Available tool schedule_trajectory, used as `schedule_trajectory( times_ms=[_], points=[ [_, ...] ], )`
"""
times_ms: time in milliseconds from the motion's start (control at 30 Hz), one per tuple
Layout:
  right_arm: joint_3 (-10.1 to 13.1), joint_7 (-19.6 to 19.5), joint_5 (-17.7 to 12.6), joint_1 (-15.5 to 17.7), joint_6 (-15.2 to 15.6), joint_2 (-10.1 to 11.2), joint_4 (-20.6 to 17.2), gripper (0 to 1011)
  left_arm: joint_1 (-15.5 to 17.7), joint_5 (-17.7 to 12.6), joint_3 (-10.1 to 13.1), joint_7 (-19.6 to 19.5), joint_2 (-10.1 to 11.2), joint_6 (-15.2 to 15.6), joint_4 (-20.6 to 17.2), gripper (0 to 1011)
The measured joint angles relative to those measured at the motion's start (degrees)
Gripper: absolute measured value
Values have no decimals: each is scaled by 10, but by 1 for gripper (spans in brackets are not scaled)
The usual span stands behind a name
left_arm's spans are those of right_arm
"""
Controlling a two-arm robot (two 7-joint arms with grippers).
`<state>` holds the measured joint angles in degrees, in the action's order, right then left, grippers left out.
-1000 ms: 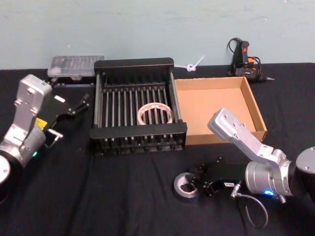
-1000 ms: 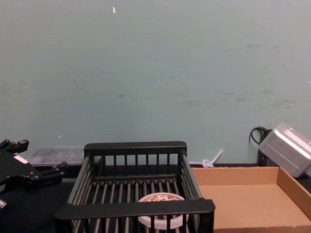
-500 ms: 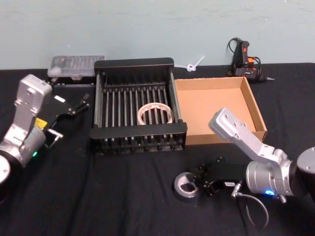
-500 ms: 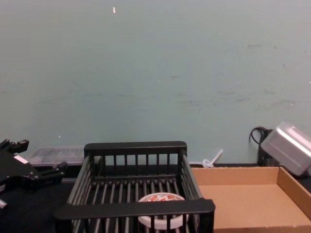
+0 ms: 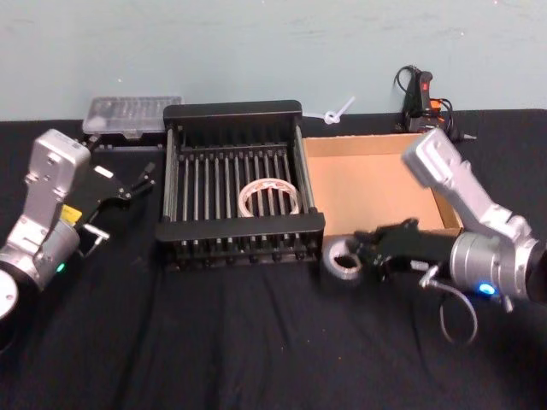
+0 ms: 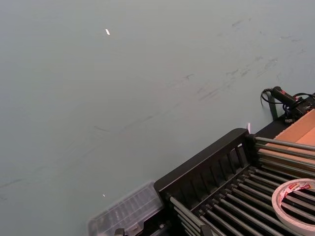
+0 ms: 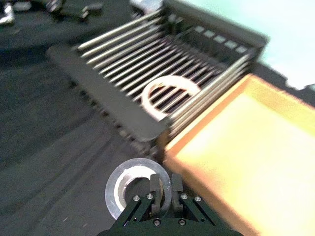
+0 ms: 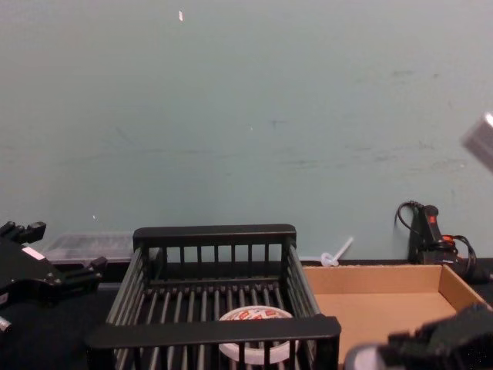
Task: Pick up the white tape and place it into the black box , Pick up the silver tape and place it into the brown box.
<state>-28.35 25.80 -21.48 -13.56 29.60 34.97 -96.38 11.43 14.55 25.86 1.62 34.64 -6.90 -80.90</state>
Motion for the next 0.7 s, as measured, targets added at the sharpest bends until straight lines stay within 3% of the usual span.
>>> schedule_trajectory(
  times_ms=[333,700],
  points=[
    [44,-45,-3,-22,-3,-24,18,143,0,0,0,0,0,0,0,1001],
    [59,-76,23,-55,10,-57,74,143,0,0,0,0,0,0,0,1001]
  ],
)
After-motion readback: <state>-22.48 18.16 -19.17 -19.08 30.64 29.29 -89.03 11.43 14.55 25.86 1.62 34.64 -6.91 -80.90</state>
